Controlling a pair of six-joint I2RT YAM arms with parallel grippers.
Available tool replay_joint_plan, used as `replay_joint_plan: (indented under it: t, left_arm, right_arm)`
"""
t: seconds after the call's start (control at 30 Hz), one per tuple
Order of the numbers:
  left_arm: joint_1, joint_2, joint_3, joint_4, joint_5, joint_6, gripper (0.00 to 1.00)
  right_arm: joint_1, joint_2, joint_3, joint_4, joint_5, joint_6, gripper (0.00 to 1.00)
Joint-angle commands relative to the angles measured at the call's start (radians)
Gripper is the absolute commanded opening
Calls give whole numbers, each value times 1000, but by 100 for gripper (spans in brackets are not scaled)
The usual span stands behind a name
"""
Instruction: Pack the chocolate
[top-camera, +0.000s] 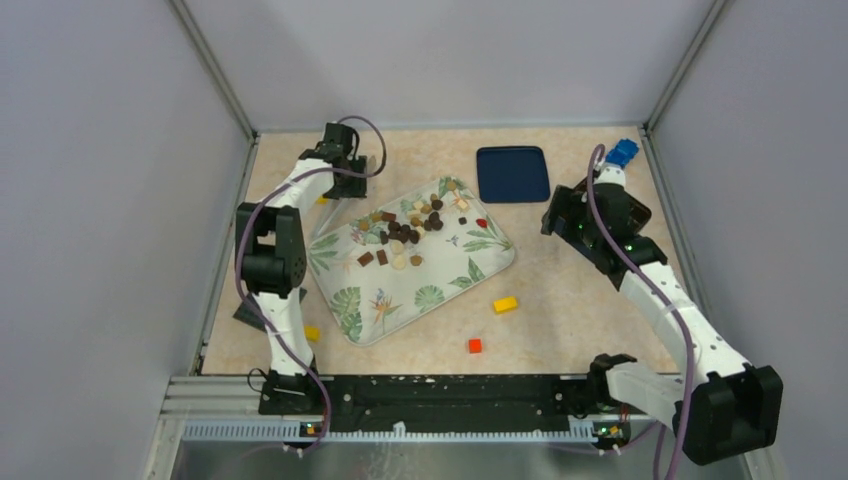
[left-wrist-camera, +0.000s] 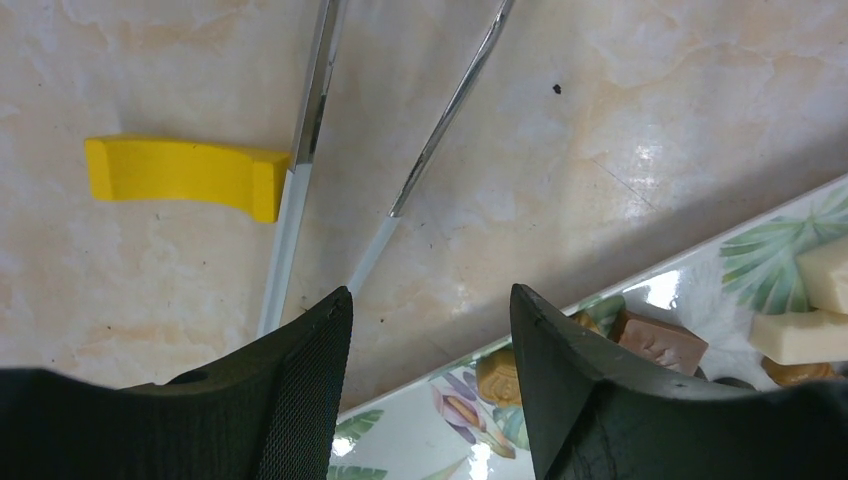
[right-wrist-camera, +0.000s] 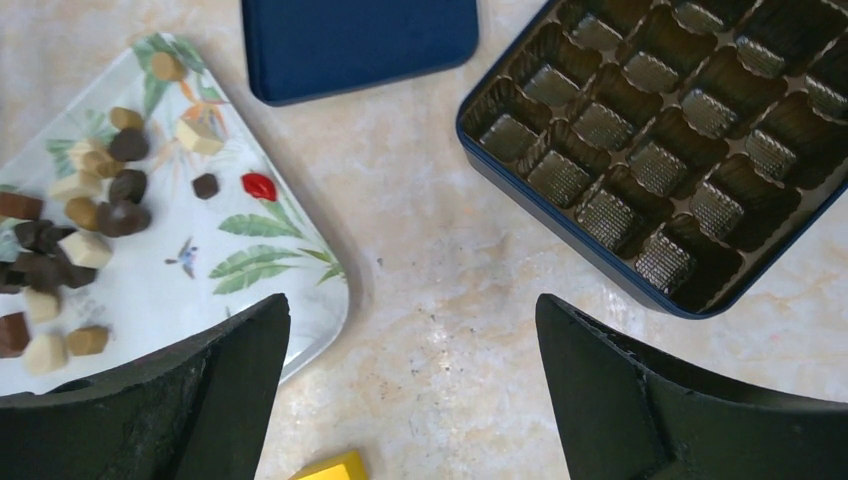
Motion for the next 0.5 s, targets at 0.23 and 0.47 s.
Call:
replay_joint_plan:
  t: [0.23,0.47]
  left_arm:
    - [5,100,85,56,-39,121,63]
    - [19,156,89,98,-25,158,52]
  right_arm:
    - [-4,88,82,-20,26,21,90]
    - [-4,144,114,-18,-36,69,89]
